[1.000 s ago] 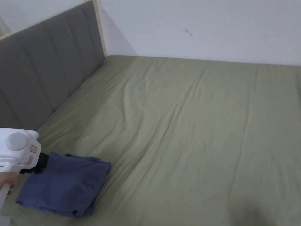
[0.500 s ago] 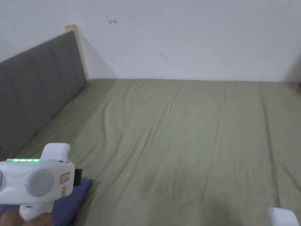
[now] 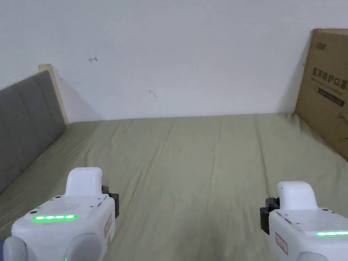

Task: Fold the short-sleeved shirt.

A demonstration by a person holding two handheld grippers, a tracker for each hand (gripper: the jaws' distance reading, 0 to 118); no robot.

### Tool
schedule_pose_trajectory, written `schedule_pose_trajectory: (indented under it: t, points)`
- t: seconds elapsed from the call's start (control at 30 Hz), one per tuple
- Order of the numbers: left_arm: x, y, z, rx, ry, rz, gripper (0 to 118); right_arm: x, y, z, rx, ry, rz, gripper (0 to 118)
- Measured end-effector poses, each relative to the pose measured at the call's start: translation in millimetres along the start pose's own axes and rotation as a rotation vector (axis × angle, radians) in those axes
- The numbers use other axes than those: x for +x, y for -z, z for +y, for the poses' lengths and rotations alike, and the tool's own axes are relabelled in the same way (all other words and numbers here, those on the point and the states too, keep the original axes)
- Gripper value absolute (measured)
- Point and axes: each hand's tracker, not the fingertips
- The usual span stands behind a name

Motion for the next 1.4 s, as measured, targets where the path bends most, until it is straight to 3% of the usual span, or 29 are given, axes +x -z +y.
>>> schedule_pose_trajectory:
  t: [0.1,0.23,0.43,0.77,0.8,0.87,0.9,0.93,0.97,1.03,1.4]
  points:
    - [21.6,-15.9,8.3,0.106,0.069,0.045,0,-8.5,-10.3,21.2,0.1,-0.035,-0.038,0]
    - [39.9,-33.0,15.1,0.21,0.065,0.004,0,-12.7,-23.6,42.0,0.144,-0.005,-0.011,0]
    - [49.1,-39.6,18.9,0.244,0.044,0.017,0,-13.8,-37.5,46.1,0.226,-0.048,-0.067,0]
    - [56.0,-40.6,17.6,0.239,0.064,-0.009,2,-6.7,-38.4,43.9,0.238,-0.02,-0.083,1]
    - [56.2,-40.4,16.6,0.242,0.068,-0.011,13,-7.0,-38.4,43.9,0.24,-0.02,-0.081,4]
    - [56.6,-41.7,15.6,0.248,0.061,-0.008,75,-7.9,-39.8,44.0,0.249,-0.023,-0.076,23]
    - [55.5,-40.9,15.7,0.244,0.052,-0.018,101,-8.3,-40.2,44.0,0.254,-0.023,-0.077,41]
    - [54.2,-39.6,15.6,0.234,0.037,-0.029,114,-8.4,-40.3,44.1,0.258,-0.02,-0.081,71]
    - [52.6,-39.9,14.9,0.238,0.028,-0.037,113,-8.2,-40.7,44.3,0.261,-0.015,-0.082,92]
    - [51.5,-44.3,14.2,0.254,0.023,-0.032,113,-5.3,-40.0,44.3,0.267,0.002,-0.075,112]
    - [47.5,-39.2,22.8,0.176,-0.055,-0.136,111,-6.8,-37.5,42.2,0.268,-0.002,-0.018,113]
